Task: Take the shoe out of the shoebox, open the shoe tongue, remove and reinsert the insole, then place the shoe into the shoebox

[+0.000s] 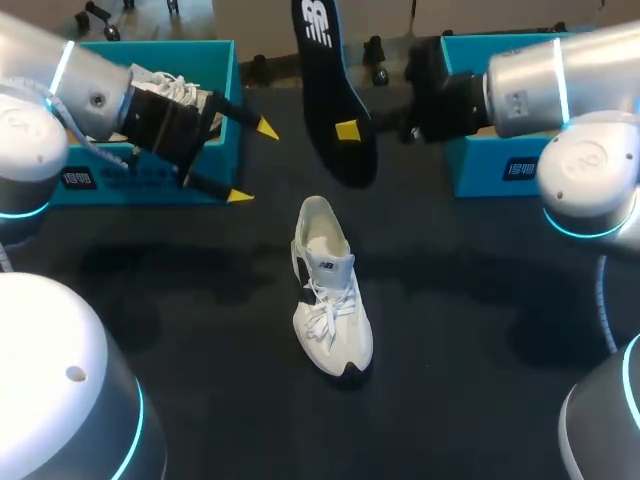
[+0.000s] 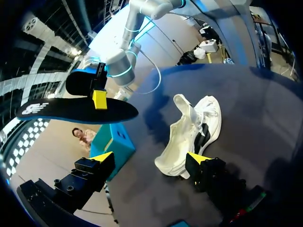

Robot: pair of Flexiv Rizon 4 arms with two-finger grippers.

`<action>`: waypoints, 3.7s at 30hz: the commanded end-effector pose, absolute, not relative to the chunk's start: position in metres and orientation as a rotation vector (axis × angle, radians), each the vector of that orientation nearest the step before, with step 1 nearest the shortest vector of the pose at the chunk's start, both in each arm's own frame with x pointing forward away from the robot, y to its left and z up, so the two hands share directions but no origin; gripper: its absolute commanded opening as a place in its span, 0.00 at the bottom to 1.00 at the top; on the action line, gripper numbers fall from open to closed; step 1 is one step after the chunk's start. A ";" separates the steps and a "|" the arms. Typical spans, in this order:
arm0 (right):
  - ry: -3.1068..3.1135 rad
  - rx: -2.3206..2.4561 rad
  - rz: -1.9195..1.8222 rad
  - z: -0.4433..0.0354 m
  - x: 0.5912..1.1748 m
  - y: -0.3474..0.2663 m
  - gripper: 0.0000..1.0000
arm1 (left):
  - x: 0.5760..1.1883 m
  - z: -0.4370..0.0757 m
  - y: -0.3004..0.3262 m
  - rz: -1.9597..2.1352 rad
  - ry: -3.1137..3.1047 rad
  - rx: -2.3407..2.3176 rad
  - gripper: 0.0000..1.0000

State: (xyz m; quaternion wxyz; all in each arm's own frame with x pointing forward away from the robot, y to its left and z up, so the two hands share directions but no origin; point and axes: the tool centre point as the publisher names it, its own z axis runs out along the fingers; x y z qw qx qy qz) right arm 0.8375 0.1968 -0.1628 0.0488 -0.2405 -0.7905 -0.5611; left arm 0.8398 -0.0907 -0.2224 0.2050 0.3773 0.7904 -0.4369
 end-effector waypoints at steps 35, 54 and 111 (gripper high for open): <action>-2.389 -0.596 -1.726 -0.188 0.847 0.211 0.00 | 0.843 -0.246 -0.091 -1.211 2.351 0.895 1.00; -2.343 -0.529 -1.781 -0.214 0.857 0.221 0.00 | 0.836 -0.307 -0.093 -1.142 2.607 0.651 1.00; -2.154 -0.512 -1.813 -0.259 0.837 0.252 0.00 | 0.842 -0.345 -0.099 -1.087 2.731 0.337 1.00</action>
